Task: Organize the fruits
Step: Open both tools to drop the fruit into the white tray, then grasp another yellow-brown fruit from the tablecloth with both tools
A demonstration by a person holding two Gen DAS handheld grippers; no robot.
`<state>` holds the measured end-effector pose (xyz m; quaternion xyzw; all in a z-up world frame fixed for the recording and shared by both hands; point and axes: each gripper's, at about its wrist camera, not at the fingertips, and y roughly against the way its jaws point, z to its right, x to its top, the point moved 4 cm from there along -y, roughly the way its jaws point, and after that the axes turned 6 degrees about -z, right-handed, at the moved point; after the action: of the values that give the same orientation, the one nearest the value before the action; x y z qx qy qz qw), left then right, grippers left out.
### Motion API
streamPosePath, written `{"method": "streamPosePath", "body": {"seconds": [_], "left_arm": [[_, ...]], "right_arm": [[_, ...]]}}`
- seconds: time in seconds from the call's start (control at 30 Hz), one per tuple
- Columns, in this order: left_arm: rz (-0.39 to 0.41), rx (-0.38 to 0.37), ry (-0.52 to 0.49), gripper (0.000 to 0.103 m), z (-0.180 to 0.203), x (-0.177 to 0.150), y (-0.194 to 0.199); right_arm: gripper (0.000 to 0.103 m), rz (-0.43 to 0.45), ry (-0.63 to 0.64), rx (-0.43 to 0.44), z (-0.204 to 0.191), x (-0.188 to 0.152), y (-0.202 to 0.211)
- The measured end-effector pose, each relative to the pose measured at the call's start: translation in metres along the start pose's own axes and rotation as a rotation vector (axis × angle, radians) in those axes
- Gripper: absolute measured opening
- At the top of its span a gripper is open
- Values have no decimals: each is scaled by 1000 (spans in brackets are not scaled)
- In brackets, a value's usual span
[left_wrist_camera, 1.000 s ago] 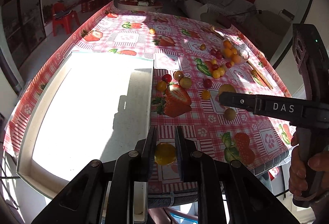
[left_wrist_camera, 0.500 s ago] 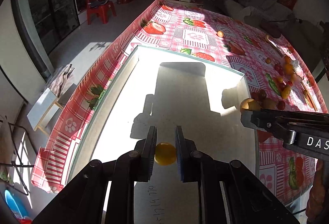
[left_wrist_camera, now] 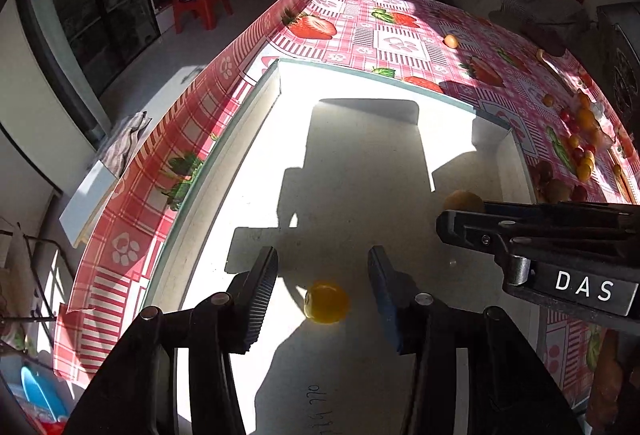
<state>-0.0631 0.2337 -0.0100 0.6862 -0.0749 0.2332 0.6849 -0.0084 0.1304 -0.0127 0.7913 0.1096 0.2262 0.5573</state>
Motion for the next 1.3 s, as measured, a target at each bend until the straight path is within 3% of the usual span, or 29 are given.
{"method": "streamPosePath", "body": {"seconds": [0.03, 0.1, 0.17, 0.5, 0.87, 1.07, 1.3], "left_arm": [[35, 9, 5, 87, -1, 1, 6], [83, 8, -4, 88, 0, 4, 15], [68, 20, -16, 88, 2, 5, 15], [80, -27, -83, 88, 38, 6, 36], [86, -113, -210, 88, 123, 9, 57], [49, -140, -270, 88, 173, 8, 46], [1, -120, -306, 87, 206, 14, 15]], "right_arm": [[40, 1, -3, 17, 0, 1, 1], [61, 27, -9, 27, -1, 2, 10], [79, 69, -12, 38, -2, 2, 24], [80, 176, -85, -7, 36, -26, 76], [80, 227, -260, -182, 134, -111, 108], [80, 218, -330, -205, 165, -147, 104], [80, 225, -296, -225, 164, -158, 97]]}}
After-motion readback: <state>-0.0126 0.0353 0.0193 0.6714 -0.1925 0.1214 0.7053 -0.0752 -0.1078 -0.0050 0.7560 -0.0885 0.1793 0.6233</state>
